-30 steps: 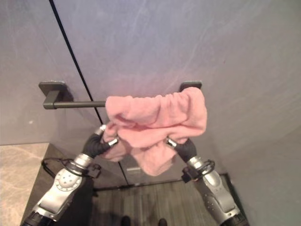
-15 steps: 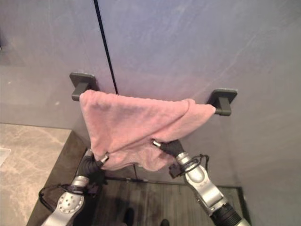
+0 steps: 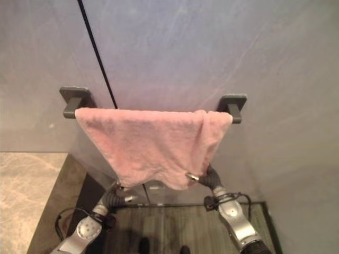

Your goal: Put brush and paste in cup on sink, flatten towel.

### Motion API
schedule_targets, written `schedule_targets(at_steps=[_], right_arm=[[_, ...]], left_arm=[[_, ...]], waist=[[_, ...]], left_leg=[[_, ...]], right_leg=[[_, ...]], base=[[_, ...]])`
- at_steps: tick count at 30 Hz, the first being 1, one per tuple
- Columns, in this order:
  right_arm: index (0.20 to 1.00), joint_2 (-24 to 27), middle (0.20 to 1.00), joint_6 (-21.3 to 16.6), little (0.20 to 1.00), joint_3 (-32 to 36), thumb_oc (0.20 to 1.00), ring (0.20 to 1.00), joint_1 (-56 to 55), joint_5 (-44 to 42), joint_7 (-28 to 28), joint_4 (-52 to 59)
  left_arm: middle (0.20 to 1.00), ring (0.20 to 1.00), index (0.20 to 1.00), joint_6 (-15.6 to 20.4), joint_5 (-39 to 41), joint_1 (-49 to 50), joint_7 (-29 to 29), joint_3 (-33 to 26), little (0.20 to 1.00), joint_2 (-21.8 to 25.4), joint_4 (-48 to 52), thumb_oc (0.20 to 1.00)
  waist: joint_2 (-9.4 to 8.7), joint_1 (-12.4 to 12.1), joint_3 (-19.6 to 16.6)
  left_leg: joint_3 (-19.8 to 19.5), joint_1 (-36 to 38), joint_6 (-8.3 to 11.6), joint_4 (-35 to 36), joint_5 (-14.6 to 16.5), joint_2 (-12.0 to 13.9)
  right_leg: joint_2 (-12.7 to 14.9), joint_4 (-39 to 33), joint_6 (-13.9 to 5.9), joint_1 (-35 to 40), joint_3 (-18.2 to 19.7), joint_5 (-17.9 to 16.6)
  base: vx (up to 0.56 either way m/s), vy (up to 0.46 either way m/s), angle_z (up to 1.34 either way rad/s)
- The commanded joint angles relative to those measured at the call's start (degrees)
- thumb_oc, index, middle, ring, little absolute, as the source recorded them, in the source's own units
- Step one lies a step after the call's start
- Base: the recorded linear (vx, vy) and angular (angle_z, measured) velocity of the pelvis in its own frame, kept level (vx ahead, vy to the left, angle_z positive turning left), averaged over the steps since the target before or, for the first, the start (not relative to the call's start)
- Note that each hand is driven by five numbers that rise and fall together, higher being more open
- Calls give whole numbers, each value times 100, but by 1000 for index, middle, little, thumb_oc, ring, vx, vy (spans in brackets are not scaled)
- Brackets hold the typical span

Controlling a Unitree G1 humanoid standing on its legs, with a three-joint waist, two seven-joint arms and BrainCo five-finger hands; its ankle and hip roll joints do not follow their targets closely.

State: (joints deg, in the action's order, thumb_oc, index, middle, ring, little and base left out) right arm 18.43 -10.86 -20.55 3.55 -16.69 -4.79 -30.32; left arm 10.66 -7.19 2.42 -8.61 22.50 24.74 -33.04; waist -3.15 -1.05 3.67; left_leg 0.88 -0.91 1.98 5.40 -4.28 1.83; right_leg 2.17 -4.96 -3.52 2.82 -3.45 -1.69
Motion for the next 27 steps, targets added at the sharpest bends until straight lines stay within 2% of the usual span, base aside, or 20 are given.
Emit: schedule_targets(at_steps=[1,5,6,7,8,11,15,17,19,24,27], right_arm=[[1000,-220,1000,332,1000,-25,1000,1000,153,161,-82,-1107],[1000,-469,1000,583,1000,-105,1000,1000,457,969,-194,-3225],[1000,-472,1000,572,1000,-103,1000,1000,472,972,-196,-3244],[1000,-524,1000,689,1000,-97,1000,1000,543,1300,-207,-3933],[1000,-524,1000,683,1000,-95,1000,1000,554,1301,-207,-3943],[1000,-519,1000,901,1000,189,1000,1000,359,1532,-39,-4727],[1000,-421,1000,870,1000,330,1000,1000,218,1470,-5,-4749],[1000,-452,1000,781,1000,725,1000,1000,34,761,129,-4626],[1000,-472,1000,768,1000,814,1000,1000,35,636,179,-4687],[1000,-483,1000,758,1000,506,1000,1000,78,968,273,-4543],[1000,-500,1000,782,1000,609,1000,1000,58,835,210,-4629]], left_arm=[[1000,1000,1000,-545,-922,-334,151,275,1000,-225,-933,1000],[1000,1000,1000,-663,-1116,-827,-78,380,1000,-746,-2810,1000],[1000,1000,1000,-653,-1117,-842,-89,381,1000,-757,-2832,1000],[1000,1000,1000,-741,-1013,-1023,-196,272,1000,-936,-3500,1000],[1000,1000,1000,-733,-1013,-1035,-203,271,1000,-945,-3516,1000],[1000,1000,1000,-768,-498,-1026,-26,-187,1000,-1140,-4212,1000],[1000,1000,1000,-748,-448,-981,39,-226,1000,-1154,-4277,1000],[1000,1000,1000,-724,-126,-858,124,-456,1000,-1199,-4339,1000],[1000,1000,1000,-730,-69,-834,145,-494,1000,-1231,-4377,1000],[1000,1000,1000,-725,-74,-782,232,-447,1000,-1239,-4391,1000],[1000,1000,1000,-739,-54,-758,216,-455,1000,-1241,-4420,1000]], waist=[[-2,-8,-224],[70,49,-255],[73,46,-248],[100,73,-265],[103,72,-257],[147,132,-297],[162,178,-310],[160,224,-327],[163,225,-328],[118,189,-360],[101,180,-380]], left_leg=[[365,127,197,-40,161,154],[443,177,213,-40,185,172],[445,179,213,-40,187,173],[460,179,223,-40,187,183],[461,182,223,-40,188,184],[525,215,233,-40,205,204],[537,251,238,-40,221,226],[547,275,242,-40,224,228],[553,278,245,-40,223,231],[532,255,257,-40,213,247],[508,236,257,-40,206,251]], right_leg=[[280,147,-407,-139,295,-106],[272,111,-397,-132,362,-134],[271,110,-397,-131,363,-134],[271,78,-391,-134,388,-159],[270,76,-391,-131,389,-160],[270,46,-380,-129,443,-173],[266,40,-370,-102,454,-166],[246,27,-364,-82,478,-168],[241,22,-361,-73,485,-167],[225,-4,-347,-75,479,-172],[218,-4,-343,-76,470,-165]], base=[[-35,18,-5],[-19,21,-18],[-25,21,-12],[-22,10,-6],[-26,17,-4],[10,21,-12],[18,6,-10],[10,2,-2],[7,-1,-2],[10,-10,-5],[0,0,0]])
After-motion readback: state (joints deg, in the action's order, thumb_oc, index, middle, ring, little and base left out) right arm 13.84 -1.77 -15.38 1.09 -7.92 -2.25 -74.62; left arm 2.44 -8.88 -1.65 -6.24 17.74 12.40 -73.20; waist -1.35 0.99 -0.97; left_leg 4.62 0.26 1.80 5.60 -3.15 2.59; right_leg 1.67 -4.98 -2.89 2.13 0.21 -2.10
